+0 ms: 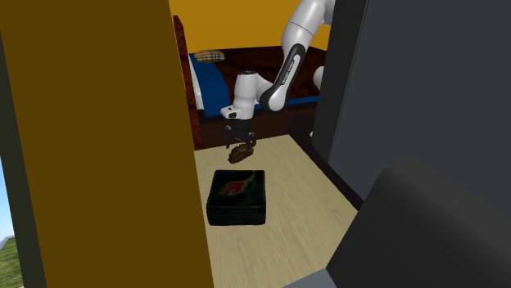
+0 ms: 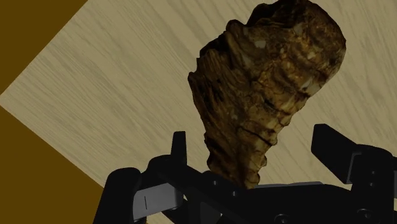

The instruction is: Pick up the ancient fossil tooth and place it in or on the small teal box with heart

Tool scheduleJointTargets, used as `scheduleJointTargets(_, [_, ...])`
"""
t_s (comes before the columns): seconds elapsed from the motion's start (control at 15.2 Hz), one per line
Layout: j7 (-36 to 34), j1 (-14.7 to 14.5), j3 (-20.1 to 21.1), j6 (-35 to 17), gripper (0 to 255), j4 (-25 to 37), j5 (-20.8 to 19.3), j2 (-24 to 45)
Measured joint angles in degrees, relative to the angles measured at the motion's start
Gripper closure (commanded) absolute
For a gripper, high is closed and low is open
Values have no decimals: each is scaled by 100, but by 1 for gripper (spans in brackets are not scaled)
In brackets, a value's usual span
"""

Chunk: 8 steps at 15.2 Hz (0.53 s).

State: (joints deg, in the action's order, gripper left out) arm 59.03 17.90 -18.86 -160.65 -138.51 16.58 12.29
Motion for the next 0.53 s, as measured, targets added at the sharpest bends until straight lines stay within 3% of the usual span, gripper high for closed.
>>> scheduleJointTargets(0.26, [236,134,180,-190,0,84,297,287])
scheduleJointTargets(0.53, [259,148,198,-212,0,84,325,309])
